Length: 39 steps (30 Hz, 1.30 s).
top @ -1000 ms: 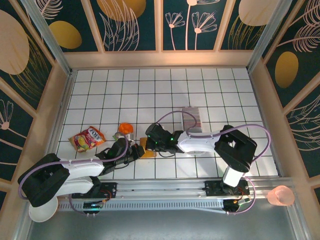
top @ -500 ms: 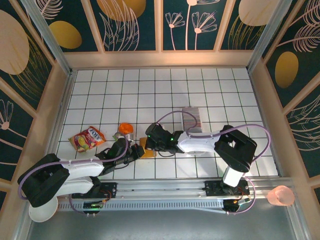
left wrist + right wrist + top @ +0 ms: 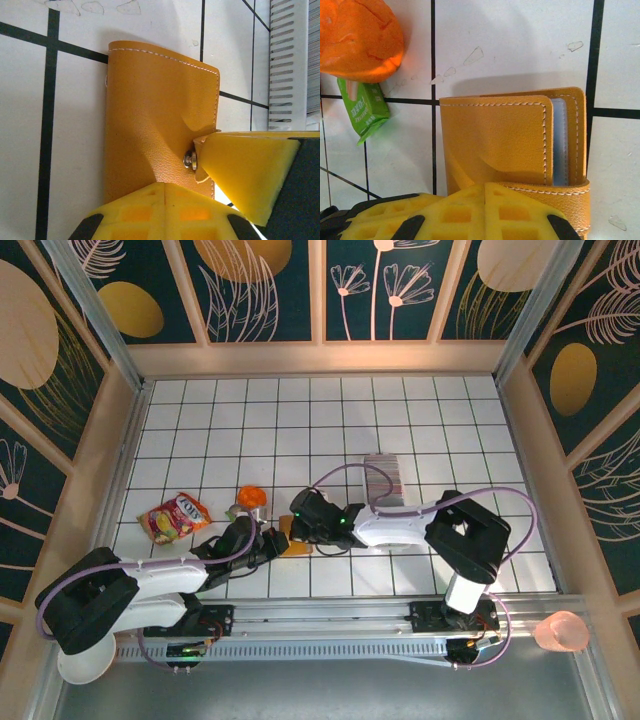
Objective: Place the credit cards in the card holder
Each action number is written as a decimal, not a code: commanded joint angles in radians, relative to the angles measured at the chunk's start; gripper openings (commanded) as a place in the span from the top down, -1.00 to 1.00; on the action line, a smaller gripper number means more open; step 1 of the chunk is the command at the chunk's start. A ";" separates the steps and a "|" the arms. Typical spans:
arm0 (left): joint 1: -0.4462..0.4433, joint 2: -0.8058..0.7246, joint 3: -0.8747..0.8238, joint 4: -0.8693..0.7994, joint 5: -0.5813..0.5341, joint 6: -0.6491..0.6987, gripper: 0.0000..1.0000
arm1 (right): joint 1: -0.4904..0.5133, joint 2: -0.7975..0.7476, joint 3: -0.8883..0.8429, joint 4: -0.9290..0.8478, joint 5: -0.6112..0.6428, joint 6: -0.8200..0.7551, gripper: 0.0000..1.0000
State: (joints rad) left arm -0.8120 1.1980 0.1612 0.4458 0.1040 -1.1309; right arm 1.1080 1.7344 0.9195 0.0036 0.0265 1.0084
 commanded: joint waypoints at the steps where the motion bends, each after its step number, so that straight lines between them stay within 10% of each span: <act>1: -0.002 0.012 -0.037 -0.089 -0.010 -0.003 1.00 | 0.023 0.034 -0.028 -0.005 -0.005 0.024 1.00; 30: -0.002 -0.149 0.018 -0.274 -0.061 0.030 0.99 | 0.059 0.007 -0.019 -0.151 0.146 0.038 1.00; 34: -0.002 -0.260 0.094 -0.435 -0.131 0.059 0.67 | 0.022 -0.071 0.042 -0.063 0.195 -0.034 0.36; 39: 0.002 -0.348 0.202 -0.619 -0.250 0.124 0.00 | -0.091 -0.162 0.105 -0.036 0.220 -0.149 0.12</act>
State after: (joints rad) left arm -0.8120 0.8761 0.2932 -0.0090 -0.0452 -1.0542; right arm 1.0763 1.6596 0.9752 -0.0387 0.1757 0.9512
